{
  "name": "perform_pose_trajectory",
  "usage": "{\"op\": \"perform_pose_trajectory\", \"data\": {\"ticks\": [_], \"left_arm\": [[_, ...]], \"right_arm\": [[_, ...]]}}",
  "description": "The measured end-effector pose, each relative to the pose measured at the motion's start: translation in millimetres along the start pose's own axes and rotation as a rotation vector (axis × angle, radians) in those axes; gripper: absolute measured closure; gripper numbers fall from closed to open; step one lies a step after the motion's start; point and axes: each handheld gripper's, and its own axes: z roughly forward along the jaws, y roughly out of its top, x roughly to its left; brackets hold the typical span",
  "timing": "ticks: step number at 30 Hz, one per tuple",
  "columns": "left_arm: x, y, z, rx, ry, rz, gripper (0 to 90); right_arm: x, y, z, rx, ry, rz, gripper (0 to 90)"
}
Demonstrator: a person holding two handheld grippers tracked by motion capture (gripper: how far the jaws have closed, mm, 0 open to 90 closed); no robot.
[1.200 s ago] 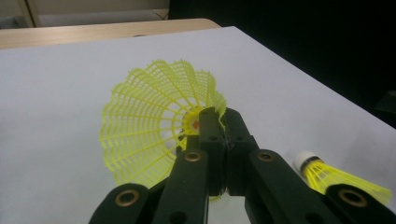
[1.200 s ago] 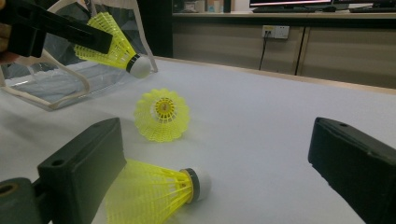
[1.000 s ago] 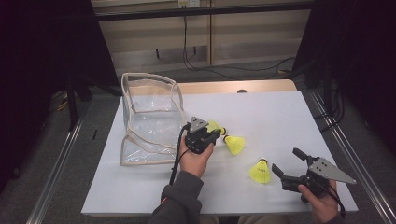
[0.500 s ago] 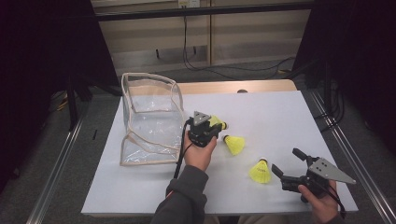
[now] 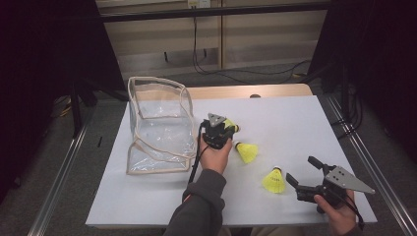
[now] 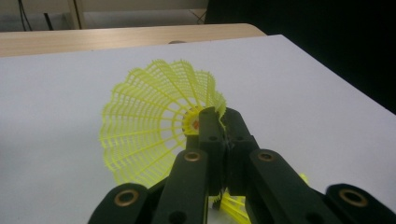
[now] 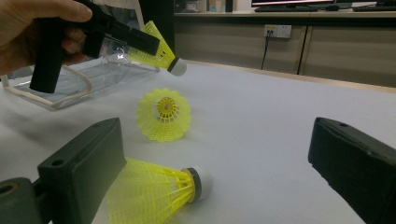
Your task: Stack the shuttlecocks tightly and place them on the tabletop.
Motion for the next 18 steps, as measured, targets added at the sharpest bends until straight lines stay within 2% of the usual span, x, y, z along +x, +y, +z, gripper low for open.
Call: {"op": "perform_pose_trajectory", "data": {"ticks": [6,11,18], "left_arm": [[1.6,-1.1,9.2,0.011,0.036,-0.001,88.0],[4.7,-4.6,15.5,0.042,0.071,0.010,87.6],[8.1,-6.6,19.7,0.049,0.107,0.013,85.0]], "right_arm": [[0.1,-0.2,0.3,0.000,0.004,0.001,3.0],[-0.4,-0.3,-0.2,0.001,0.005,0.003,3.0],[-0.3,-0.7,0.1,0.001,0.008,0.009,3.0]]}}
